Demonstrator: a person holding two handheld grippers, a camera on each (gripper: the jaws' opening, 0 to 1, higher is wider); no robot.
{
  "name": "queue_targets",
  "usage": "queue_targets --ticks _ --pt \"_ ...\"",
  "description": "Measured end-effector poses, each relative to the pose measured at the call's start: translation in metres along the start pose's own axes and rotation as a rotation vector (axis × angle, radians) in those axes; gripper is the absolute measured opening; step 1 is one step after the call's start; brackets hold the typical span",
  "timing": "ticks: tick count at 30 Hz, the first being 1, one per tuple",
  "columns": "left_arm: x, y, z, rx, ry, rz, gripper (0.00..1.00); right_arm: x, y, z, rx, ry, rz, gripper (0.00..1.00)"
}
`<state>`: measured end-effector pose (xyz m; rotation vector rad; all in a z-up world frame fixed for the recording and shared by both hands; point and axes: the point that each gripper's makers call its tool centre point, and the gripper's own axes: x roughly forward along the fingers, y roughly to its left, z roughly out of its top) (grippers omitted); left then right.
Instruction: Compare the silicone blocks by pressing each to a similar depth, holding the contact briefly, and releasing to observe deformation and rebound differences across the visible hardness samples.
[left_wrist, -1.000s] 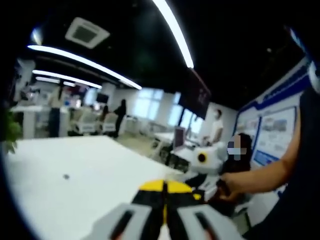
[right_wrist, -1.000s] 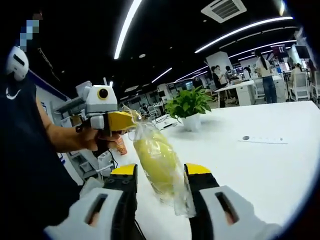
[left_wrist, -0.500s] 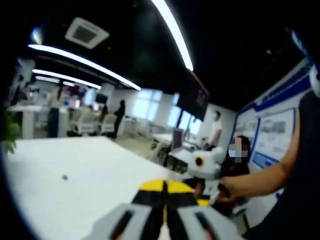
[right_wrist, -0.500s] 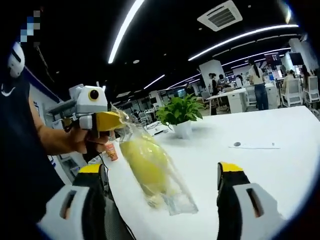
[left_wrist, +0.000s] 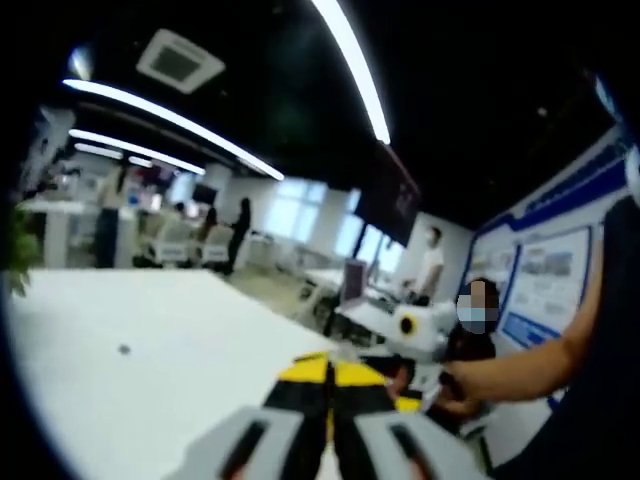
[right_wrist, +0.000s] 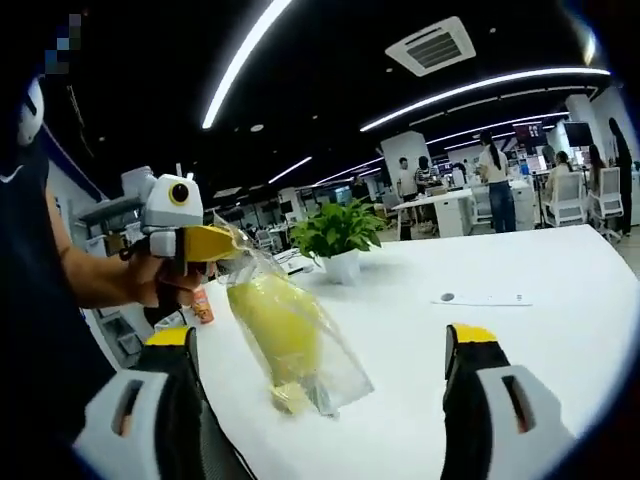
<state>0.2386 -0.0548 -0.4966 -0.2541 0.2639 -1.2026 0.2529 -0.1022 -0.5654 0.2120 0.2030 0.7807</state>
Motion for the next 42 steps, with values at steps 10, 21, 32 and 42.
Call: queue_targets --ticks 10,21,32,42 --pt "0.017 0.014 -0.006 -0.089 -0.022 0.022 0.0 -0.042 -0.037 -0.006 -0.007 -0.016 -0.144 0.96" --pt "0.046 0.013 -0.037 -0.179 0.004 0.007 0.0 -0.068 -0.047 -0.028 -0.009 0.022 -0.203 0.96" --pt "0.064 0.02 -0.077 -0.258 0.045 0.044 0.0 -0.079 -0.054 -0.053 0.017 0.052 -0.237 0.96" --pt "0.079 0.026 -0.107 -0.382 0.038 0.048 0.0 -0.083 -0.057 -0.064 0.039 0.066 -0.255 0.96"
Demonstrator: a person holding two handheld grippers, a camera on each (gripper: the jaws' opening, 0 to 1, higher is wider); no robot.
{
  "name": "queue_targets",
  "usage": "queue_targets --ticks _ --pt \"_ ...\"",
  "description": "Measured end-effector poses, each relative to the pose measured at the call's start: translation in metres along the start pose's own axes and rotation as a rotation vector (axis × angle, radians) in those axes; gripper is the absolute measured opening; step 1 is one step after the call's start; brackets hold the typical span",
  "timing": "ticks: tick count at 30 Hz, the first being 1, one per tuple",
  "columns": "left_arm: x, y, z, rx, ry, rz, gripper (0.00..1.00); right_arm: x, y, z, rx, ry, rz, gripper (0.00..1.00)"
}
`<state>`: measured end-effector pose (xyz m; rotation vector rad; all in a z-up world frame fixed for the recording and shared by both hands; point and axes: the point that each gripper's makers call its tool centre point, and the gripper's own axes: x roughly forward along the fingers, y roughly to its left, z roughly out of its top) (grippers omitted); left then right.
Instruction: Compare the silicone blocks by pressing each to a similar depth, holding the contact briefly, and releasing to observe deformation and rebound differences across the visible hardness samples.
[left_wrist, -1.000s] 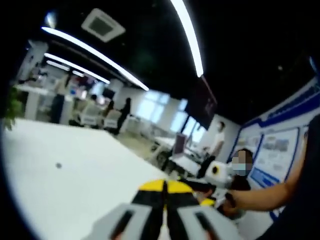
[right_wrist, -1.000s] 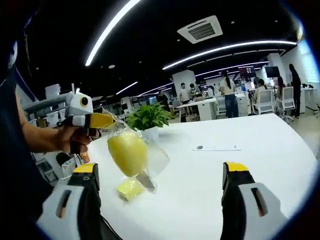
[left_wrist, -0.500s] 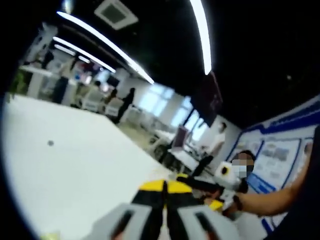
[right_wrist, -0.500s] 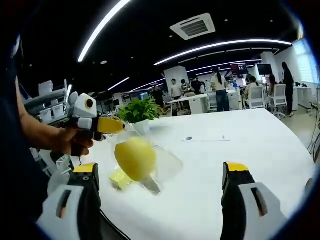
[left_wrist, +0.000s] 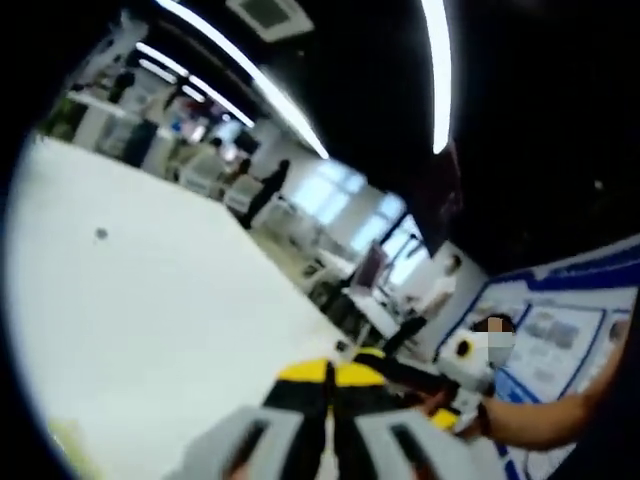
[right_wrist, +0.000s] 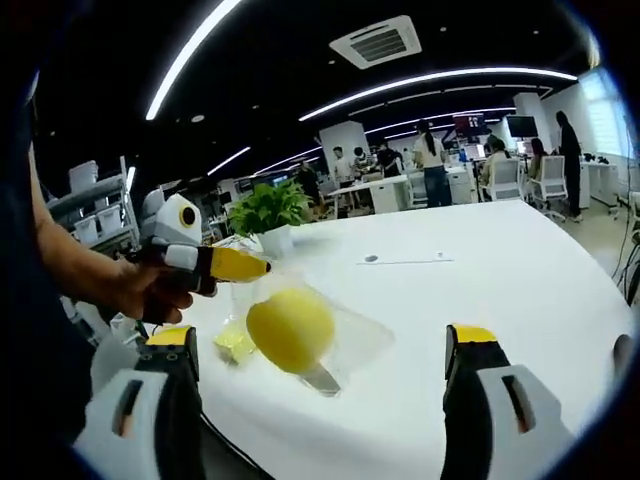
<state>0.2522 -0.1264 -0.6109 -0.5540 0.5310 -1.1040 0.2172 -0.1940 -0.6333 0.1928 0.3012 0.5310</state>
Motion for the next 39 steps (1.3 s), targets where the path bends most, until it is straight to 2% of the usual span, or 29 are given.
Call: queue_targets --ticks 3,7,10,12,15,16,20,23,24,25,26,28,29,35,39 --pt "0.002 0.008 -0.007 -0.022 -0.003 0.01 0.0 -0.002 -0.003 -0.004 0.008 0.006 -0.006 0.96" --pt "0.002 0.021 -0.013 -0.103 -0.014 0.026 0.0 -0.004 -0.005 -0.009 0.019 0.016 -0.011 0.96" --pt "0.003 0.029 -0.016 -0.129 -0.017 0.043 0.0 -0.005 -0.005 -0.012 0.027 0.023 -0.01 0.96" --pt "0.004 0.044 -0.022 -0.16 -0.007 0.071 0.0 -0.006 -0.004 -0.015 0.033 0.03 -0.009 0.96" --pt "0.004 0.056 -0.024 -0.175 -0.01 0.095 0.0 -0.007 -0.004 -0.015 0.04 0.027 -0.013 0.96" --pt "0.003 0.059 -0.023 -0.214 -0.02 0.095 0.0 -0.007 -0.004 -0.015 0.041 0.023 -0.014 0.96" --pt "0.0 0.084 -0.021 -0.121 -0.054 0.182 0.0 -0.006 -0.003 -0.018 0.04 0.032 -0.015 0.96" --pt "-0.002 0.1 -0.019 -0.133 -0.075 0.219 0.0 -0.005 -0.002 -0.019 0.056 0.028 -0.013 0.96" --pt "-0.004 0.114 -0.018 -0.069 -0.063 0.281 0.0 -0.005 -0.001 -0.02 0.057 0.029 -0.014 0.96" --pt "-0.004 0.119 -0.02 -0.06 -0.045 0.302 0.0 -0.005 -0.002 -0.02 0.058 0.029 -0.014 0.96" --pt "-0.001 0.122 -0.019 -0.077 -0.047 0.289 0.0 -0.005 -0.002 -0.021 0.061 0.03 -0.015 0.96" --pt "-0.002 0.134 -0.019 0.025 -0.01 0.328 0.0 -0.005 0.0 -0.022 0.065 0.032 -0.015 0.96" --pt "-0.002 0.138 -0.021 0.047 0.007 0.341 0.0 -0.006 -0.001 -0.022 0.066 0.032 -0.016 0.96" --pt "0.0 0.158 -0.027 0.106 0.065 0.369 0.0 -0.004 -0.002 -0.023 0.073 0.033 -0.025 0.96" --pt "-0.001 0.167 -0.032 0.111 0.08 0.378 0.0 -0.002 -0.002 -0.022 0.08 0.029 -0.024 0.96"
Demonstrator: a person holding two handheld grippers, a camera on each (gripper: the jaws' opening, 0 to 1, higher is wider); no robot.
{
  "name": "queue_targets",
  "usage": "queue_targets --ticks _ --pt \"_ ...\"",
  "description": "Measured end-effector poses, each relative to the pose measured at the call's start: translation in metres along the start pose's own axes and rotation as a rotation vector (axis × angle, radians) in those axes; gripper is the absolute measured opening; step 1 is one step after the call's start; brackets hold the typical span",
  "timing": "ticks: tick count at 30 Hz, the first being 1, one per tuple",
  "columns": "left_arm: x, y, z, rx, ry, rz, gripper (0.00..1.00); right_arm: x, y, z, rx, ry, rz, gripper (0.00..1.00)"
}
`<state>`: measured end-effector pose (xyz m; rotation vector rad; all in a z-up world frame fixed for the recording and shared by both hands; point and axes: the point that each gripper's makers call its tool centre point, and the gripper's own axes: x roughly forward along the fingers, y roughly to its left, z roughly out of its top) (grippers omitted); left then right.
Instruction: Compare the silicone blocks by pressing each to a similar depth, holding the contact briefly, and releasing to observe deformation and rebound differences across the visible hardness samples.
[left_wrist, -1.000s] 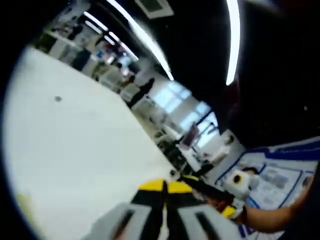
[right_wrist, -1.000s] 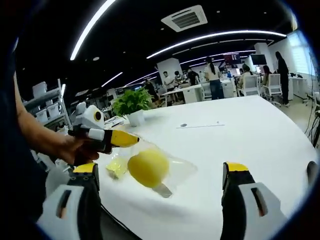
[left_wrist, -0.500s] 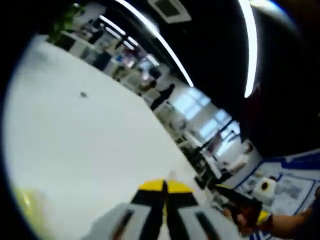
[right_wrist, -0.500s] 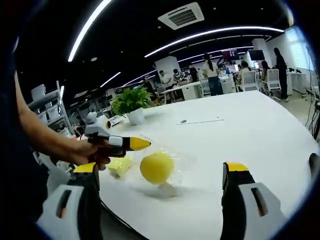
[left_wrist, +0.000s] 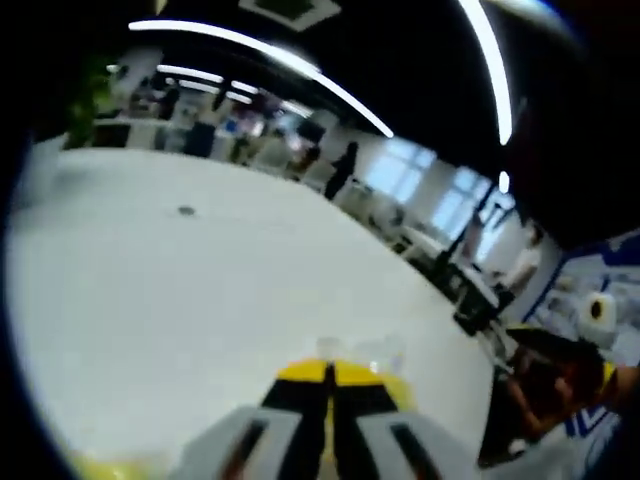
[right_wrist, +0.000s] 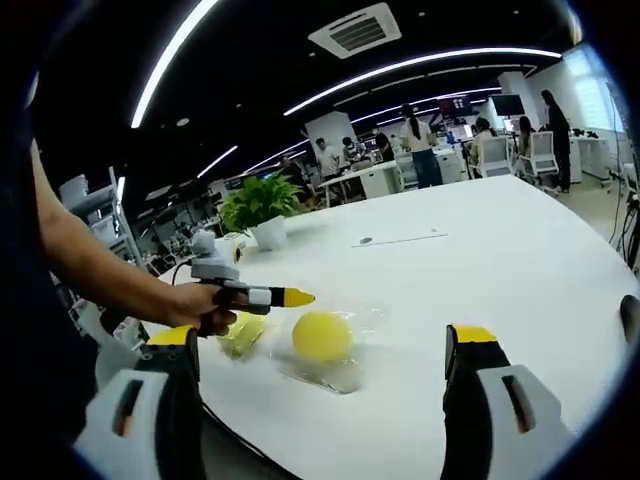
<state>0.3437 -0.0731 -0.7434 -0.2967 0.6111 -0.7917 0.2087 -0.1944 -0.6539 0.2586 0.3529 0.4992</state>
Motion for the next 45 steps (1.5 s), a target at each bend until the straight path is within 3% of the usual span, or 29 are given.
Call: queue_targets --ticks 4,6,8,11,15,17,23,28,31,33,34,35,36,40,43,45 --pt "-0.001 0.011 -0.01 -0.022 0.012 0.03 0.0 0.0 0.002 -0.001 0.007 0.003 0.001 0.96" --pt "-0.003 0.014 -0.013 0.048 0.005 0.051 0.0 0.0 0.001 -0.002 0.012 0.005 -0.001 0.96" --pt "-0.003 0.015 -0.016 0.008 0.013 0.044 0.0 0.0 0.002 -0.004 0.018 0.011 -0.001 0.96" --pt "0.001 0.017 -0.019 0.063 0.027 0.05 0.0 0.001 0.003 -0.008 0.024 0.021 -0.001 0.96" --pt "0.004 0.021 -0.021 0.026 0.022 0.067 0.0 0.001 0.004 -0.009 0.03 0.029 -0.002 0.96" --pt "0.005 0.024 -0.027 0.059 0.033 0.084 0.0 0.0 0.004 -0.006 0.026 0.023 -0.005 0.96" --pt "0.005 0.024 -0.038 0.039 0.061 0.085 0.0 -0.001 0.001 -0.004 0.032 0.022 -0.012 0.96" --pt "0.007 0.033 -0.038 -0.05 0.06 0.095 0.02 -0.001 0.0 -0.006 0.035 0.027 -0.011 0.96" --pt "0.004 0.032 -0.036 -0.032 0.07 0.103 0.12 -0.001 0.001 -0.006 0.033 0.029 -0.01 0.96" --pt "-0.002 0.043 -0.03 -0.042 0.066 0.192 0.29 0.0 0.002 -0.006 0.032 0.031 -0.01 0.96" --pt "0.0 0.03 -0.011 -0.054 -0.004 0.134 0.37 0.001 0.001 -0.006 0.03 0.035 -0.008 0.96" --pt "-0.002 0.029 -0.008 0.01 0.018 0.15 0.49 0.003 0.001 -0.006 0.026 0.037 -0.009 0.96" --pt "-0.003 0.029 0.0 0.084 0.003 0.164 0.56 0.003 0.0 -0.006 0.025 0.038 -0.01 0.96" --pt "-0.007 0.025 0.013 0.127 -0.012 0.154 0.83 0.009 0.0 -0.004 -0.029 0.071 -0.019 0.96" --pt "-0.013 0.023 0.022 0.141 -0.012 0.117 0.89 0.011 0.0 0.0 -0.029 0.061 -0.027 0.96" --pt "-0.022 0.024 0.037 0.217 -0.037 0.105 0.95 0.012 -0.001 0.002 -0.029 0.065 -0.031 0.96"
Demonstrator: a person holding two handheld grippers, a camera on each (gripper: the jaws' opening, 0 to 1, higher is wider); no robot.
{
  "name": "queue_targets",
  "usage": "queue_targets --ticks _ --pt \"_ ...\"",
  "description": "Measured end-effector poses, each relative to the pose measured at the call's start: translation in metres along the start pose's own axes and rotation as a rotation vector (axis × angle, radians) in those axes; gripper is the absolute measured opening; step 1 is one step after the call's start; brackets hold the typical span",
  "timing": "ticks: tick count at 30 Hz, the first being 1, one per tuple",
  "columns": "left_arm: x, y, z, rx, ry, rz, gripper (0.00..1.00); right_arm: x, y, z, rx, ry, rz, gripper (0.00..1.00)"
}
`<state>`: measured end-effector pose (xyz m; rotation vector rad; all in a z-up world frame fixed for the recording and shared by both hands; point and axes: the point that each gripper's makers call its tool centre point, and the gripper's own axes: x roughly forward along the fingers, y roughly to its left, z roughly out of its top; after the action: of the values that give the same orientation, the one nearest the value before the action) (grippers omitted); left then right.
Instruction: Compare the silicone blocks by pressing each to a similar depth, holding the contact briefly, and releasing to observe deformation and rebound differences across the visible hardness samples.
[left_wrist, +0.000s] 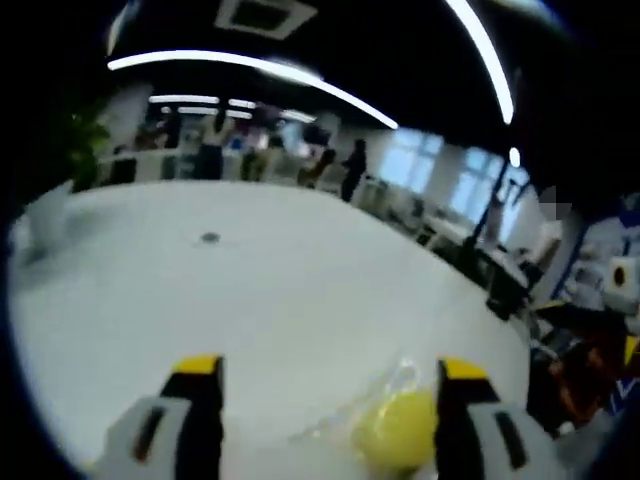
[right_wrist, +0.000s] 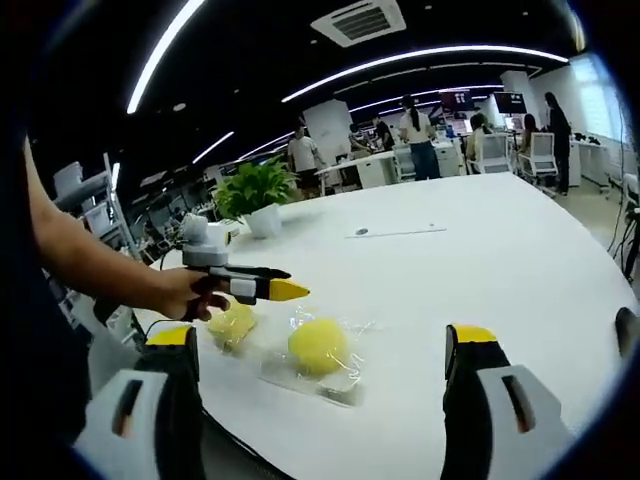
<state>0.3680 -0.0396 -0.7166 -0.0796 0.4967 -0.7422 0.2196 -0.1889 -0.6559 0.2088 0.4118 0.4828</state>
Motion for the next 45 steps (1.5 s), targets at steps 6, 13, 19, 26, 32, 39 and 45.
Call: queue_targets --ticks 6,13,19,26,32,39,45 --pt "-0.044 0.028 0.033 -0.026 -0.109 0.001 1.0 0.004 0.002 0.008 -0.102 0.008 -0.013 0.96" --pt "-0.095 0.056 0.037 0.065 -0.089 0.046 1.0 0.012 0.001 0.015 -0.105 -0.007 -0.011 0.96" --pt "-0.134 0.064 0.033 0.096 -0.077 0.022 1.0 0.017 0.006 0.018 -0.11 -0.011 0.006 0.96" --pt "-0.181 0.084 0.011 0.102 -0.063 0.089 1.0 0.019 0.012 0.012 -0.131 0.0 0.012 0.96" --pt "-0.22 0.103 -0.022 0.05 -0.057 0.153 1.0 0.019 0.014 0.005 -0.141 0.006 0.015 0.96" --pt "-0.254 0.115 -0.039 0.028 -0.068 0.196 1.0 0.015 0.013 -0.013 -0.167 0.01 0.019 0.96" --pt "-0.266 0.112 -0.053 0.025 -0.058 0.226 1.0 0.011 0.0 -0.04 -0.185 0.077 -0.019 0.96"
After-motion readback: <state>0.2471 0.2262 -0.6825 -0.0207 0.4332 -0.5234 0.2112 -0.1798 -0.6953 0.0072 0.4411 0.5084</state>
